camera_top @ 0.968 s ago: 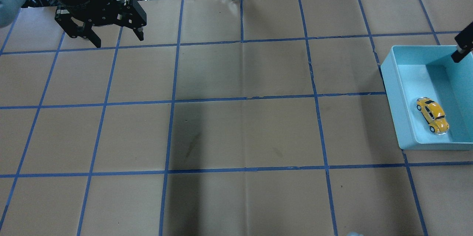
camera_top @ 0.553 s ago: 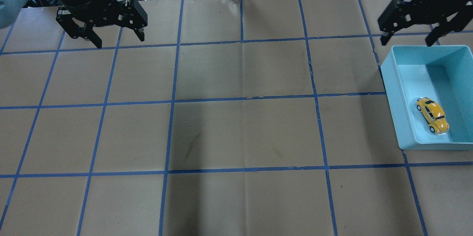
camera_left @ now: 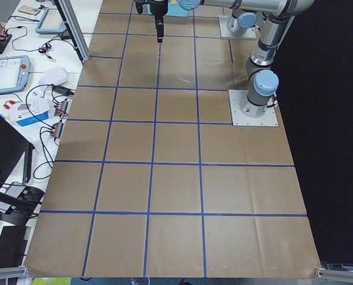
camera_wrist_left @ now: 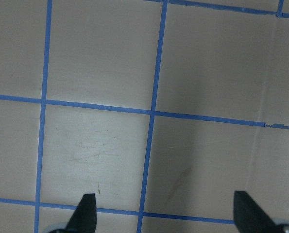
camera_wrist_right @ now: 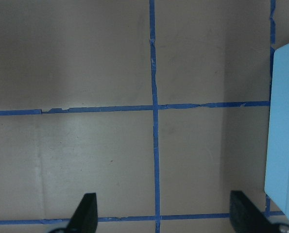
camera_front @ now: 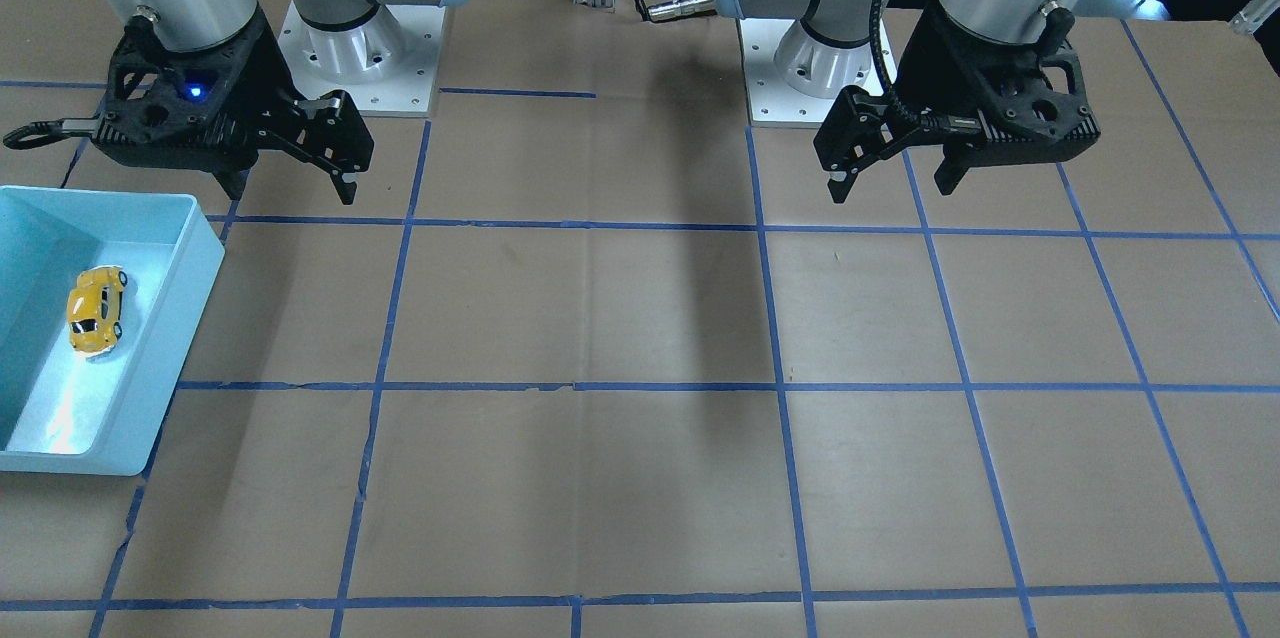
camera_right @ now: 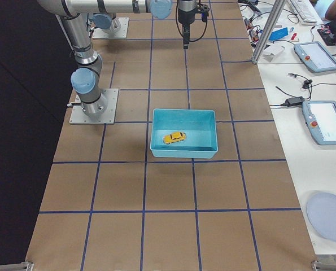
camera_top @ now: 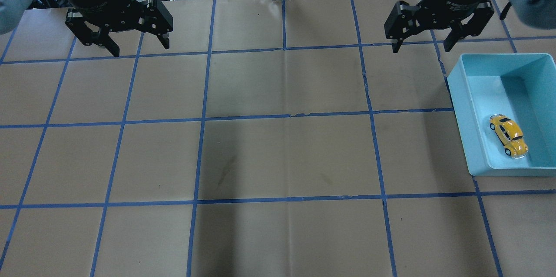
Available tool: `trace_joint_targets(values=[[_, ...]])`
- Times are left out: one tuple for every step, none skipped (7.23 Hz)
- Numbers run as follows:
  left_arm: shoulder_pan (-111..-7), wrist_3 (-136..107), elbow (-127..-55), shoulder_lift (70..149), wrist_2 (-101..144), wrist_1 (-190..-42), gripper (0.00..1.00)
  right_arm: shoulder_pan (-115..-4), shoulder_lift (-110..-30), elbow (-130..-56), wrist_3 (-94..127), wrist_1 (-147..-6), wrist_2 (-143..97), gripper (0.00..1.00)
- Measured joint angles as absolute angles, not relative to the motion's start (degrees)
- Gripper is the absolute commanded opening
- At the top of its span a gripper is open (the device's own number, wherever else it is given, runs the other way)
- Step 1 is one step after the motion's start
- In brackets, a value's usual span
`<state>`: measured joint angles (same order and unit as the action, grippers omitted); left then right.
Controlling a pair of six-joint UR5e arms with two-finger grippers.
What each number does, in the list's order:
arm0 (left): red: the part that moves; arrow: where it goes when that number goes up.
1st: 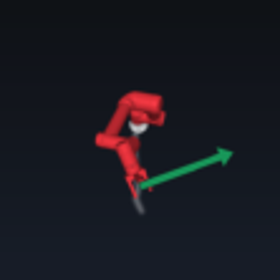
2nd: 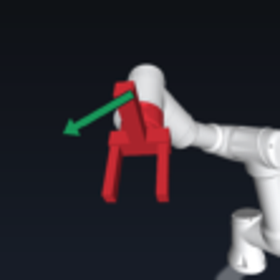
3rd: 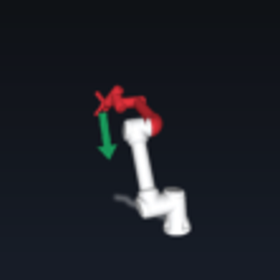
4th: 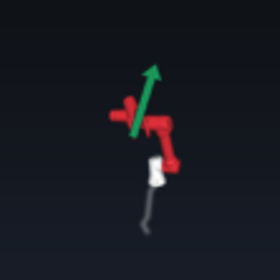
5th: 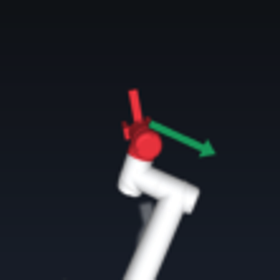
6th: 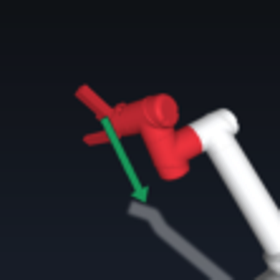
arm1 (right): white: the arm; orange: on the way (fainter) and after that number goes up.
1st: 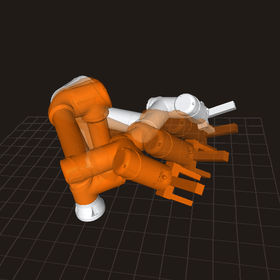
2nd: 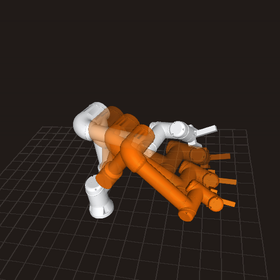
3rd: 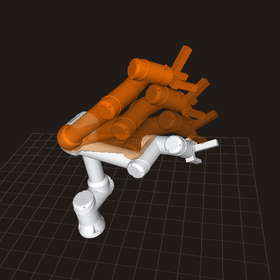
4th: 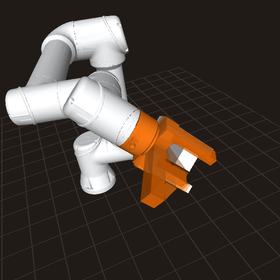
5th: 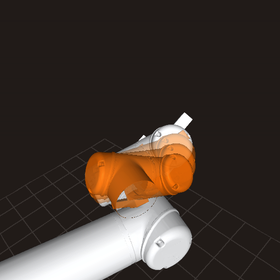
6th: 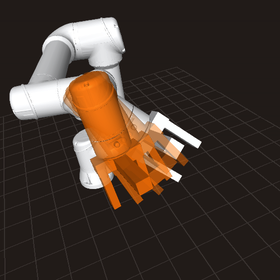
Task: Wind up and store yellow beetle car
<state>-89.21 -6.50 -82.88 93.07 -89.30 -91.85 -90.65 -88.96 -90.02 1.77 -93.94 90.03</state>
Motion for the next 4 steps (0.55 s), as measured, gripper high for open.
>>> trace_joint_targets(values=[[-89.21,-6.50,-82.88,93.08,-89.30,-91.85,1.00,-90.76,-89.05,-90.39,1.70,-94.33,89.85,1.00],[-89.21,-6.50,-82.88,93.06,-89.30,-91.85,1.00,-90.88,-89.09,-90.24,1.76,-94.40,89.86,1.00],[-89.21,-6.50,-82.88,93.05,-89.30,-91.87,1.00,-90.91,-89.11,-89.95,1.95,-94.29,89.99,1.00],[-89.21,-6.50,-82.88,93.05,-89.30,-91.88,1.00,-90.88,-89.10,-89.39,2.21,-94.00,90.05,1.00]])
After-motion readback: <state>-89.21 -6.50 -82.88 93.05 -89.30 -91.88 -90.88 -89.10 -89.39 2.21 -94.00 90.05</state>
